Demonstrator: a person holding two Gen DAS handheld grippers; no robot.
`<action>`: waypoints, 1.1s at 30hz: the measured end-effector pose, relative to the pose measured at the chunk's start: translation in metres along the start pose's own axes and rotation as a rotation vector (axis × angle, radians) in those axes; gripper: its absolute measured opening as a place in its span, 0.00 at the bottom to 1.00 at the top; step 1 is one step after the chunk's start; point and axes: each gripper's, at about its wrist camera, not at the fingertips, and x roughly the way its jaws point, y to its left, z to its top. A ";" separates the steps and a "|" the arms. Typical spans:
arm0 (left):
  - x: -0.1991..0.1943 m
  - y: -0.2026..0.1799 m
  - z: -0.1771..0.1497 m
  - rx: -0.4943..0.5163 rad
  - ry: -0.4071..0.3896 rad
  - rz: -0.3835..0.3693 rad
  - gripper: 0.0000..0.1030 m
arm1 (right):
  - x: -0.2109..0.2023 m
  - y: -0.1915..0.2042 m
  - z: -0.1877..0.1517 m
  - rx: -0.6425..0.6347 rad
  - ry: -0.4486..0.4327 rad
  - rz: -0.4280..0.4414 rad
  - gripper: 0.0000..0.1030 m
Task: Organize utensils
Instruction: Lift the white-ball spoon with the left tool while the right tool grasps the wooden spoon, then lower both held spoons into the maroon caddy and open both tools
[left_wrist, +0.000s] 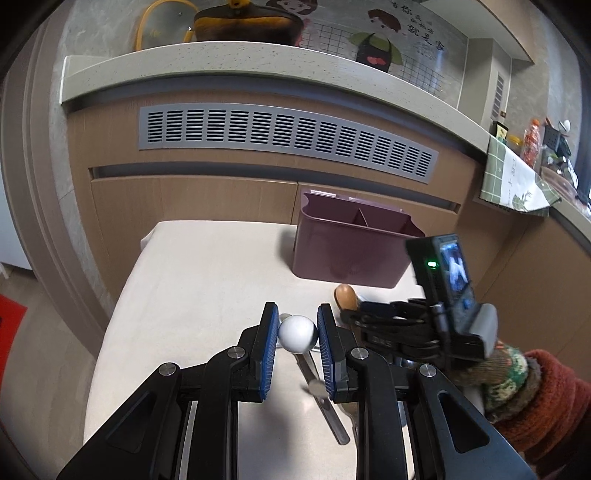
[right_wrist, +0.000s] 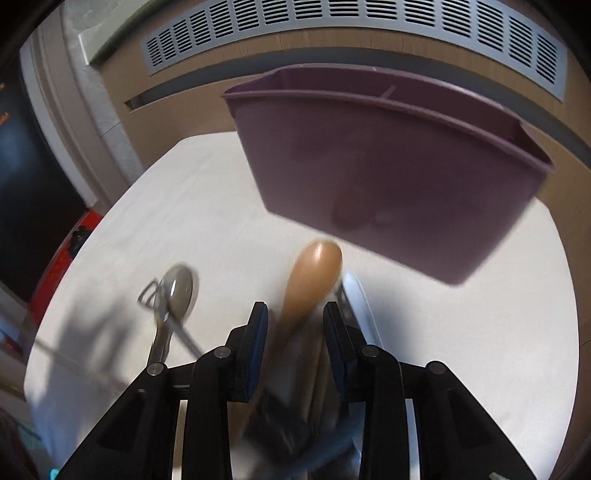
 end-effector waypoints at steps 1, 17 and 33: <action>0.001 0.001 0.001 -0.002 -0.003 -0.004 0.22 | 0.004 0.003 0.003 -0.007 -0.002 -0.012 0.29; 0.009 -0.001 0.009 -0.009 -0.013 -0.011 0.22 | -0.061 0.012 -0.001 -0.094 -0.165 -0.020 0.25; 0.008 -0.045 0.190 -0.001 -0.346 -0.075 0.22 | -0.242 -0.032 0.122 -0.016 -0.795 -0.254 0.25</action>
